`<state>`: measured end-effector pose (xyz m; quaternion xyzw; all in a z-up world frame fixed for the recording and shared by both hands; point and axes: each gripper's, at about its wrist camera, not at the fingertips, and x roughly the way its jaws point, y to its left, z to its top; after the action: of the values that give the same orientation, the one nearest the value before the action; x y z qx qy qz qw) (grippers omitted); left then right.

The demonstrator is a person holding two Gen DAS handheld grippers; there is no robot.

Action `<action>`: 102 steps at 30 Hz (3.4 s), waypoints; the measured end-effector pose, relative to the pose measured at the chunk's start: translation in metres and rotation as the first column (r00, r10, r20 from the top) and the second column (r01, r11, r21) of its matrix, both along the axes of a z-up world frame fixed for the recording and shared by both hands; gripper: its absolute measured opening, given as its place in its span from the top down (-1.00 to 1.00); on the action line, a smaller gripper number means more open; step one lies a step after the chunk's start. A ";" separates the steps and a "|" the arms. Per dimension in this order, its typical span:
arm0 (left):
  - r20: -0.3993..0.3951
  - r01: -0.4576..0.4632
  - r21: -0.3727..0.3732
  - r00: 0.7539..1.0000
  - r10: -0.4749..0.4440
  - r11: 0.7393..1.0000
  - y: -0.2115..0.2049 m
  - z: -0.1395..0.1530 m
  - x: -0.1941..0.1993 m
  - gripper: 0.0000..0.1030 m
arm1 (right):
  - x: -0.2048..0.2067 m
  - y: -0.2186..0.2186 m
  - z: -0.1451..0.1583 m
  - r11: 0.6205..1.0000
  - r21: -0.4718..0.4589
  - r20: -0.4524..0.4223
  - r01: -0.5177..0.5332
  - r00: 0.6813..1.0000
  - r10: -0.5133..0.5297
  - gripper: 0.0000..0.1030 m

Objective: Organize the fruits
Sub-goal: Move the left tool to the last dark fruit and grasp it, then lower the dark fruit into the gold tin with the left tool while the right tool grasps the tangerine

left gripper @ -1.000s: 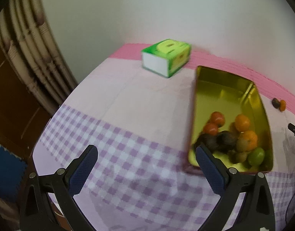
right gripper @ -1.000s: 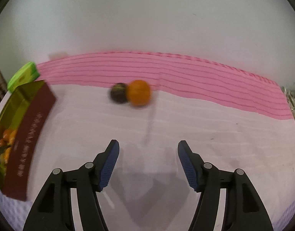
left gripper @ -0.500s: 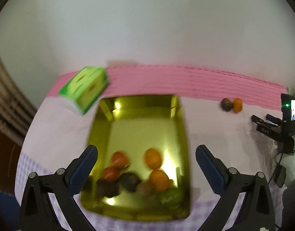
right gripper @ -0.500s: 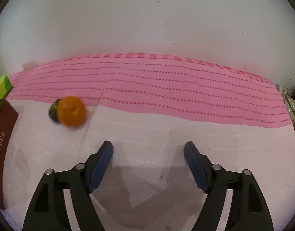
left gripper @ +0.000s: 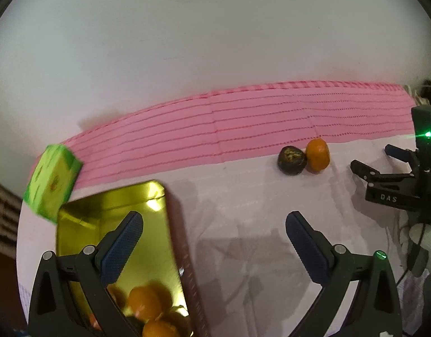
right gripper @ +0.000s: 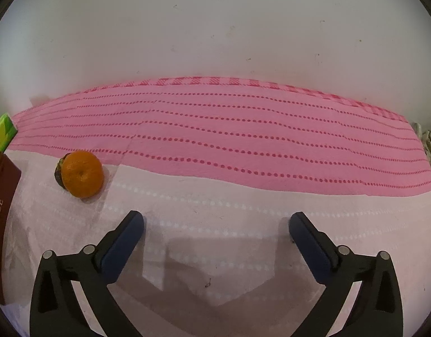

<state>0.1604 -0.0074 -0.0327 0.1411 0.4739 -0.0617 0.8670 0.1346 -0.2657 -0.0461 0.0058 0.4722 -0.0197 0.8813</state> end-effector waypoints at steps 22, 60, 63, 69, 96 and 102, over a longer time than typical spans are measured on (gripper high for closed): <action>-0.137 0.146 -0.122 0.977 -0.162 0.982 -0.052 -0.051 0.056 -0.17 | 0.002 0.002 0.000 1.000 -0.002 -0.001 0.001 1.000 -0.001 -1.00; -0.206 0.038 -0.179 0.976 -0.076 0.983 -0.032 -0.045 0.003 0.36 | 0.003 0.002 0.000 1.000 -0.002 -0.001 0.001 1.000 -0.001 -1.00; -0.200 0.023 -0.177 0.978 -0.059 0.984 -0.026 -0.036 -0.007 0.36 | 0.003 0.002 0.000 1.000 -0.002 -0.001 0.001 1.000 -0.001 -1.00; -0.169 -0.008 -0.172 0.985 -0.021 0.985 -0.016 -0.013 -0.030 0.36 | 0.003 0.002 0.000 1.000 -0.002 -0.002 0.001 1.000 -0.001 -1.00; -0.096 -0.321 -0.181 0.946 0.308 0.930 0.134 0.022 -0.069 0.36 | 0.004 0.003 0.001 1.000 -0.002 -0.003 0.002 1.000 -0.002 -1.00; -0.129 -0.363 -0.184 0.930 0.344 0.913 0.156 0.008 -0.071 0.36 | 0.005 0.003 0.000 1.000 -0.001 -0.003 0.003 1.000 -0.003 -1.00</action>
<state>0.0894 0.1484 -0.0251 -0.0399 0.5230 0.0411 0.8504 0.1397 -0.2625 -0.0459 0.0061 0.4734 -0.0212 0.8806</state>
